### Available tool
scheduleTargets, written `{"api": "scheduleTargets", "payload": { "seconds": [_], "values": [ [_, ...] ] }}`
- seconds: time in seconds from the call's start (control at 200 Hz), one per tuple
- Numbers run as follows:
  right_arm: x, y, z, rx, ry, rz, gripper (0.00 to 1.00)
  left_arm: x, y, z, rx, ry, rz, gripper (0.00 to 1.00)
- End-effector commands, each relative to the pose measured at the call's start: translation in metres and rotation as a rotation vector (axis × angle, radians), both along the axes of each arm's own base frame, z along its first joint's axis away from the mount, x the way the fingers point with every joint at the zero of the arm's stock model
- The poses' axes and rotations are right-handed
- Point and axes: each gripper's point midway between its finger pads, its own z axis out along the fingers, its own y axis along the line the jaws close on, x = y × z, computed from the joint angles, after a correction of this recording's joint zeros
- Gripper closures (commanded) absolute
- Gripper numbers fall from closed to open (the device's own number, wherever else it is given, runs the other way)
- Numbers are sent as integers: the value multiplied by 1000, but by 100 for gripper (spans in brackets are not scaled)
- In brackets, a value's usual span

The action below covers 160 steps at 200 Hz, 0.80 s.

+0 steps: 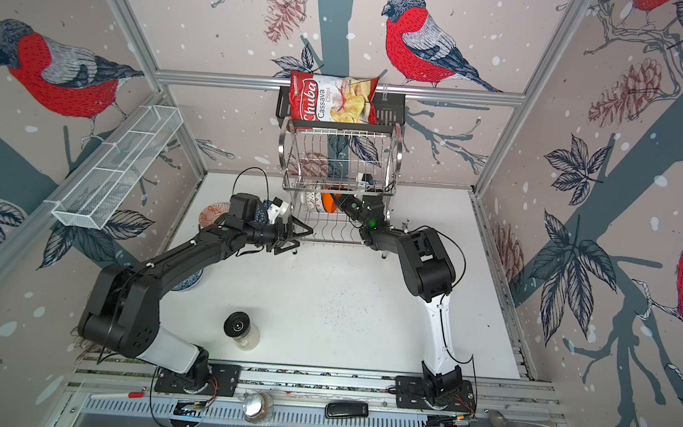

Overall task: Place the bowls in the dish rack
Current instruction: 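Lower the orange bowl between the rack wires beside the green-patterned bowl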

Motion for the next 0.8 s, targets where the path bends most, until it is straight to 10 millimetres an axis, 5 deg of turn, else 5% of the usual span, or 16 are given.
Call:
{"api": "scheduleTargets", "payload": {
  "seconds": [0.0,0.795],
  "values": [
    [0,5,-2,-3,-2,25,98,1,-2,5,-9,-21,-17,3],
    [1,17,-20,-32,31,60,96,2,-3,-1,-5,-7,-19,3]
  ]
}}
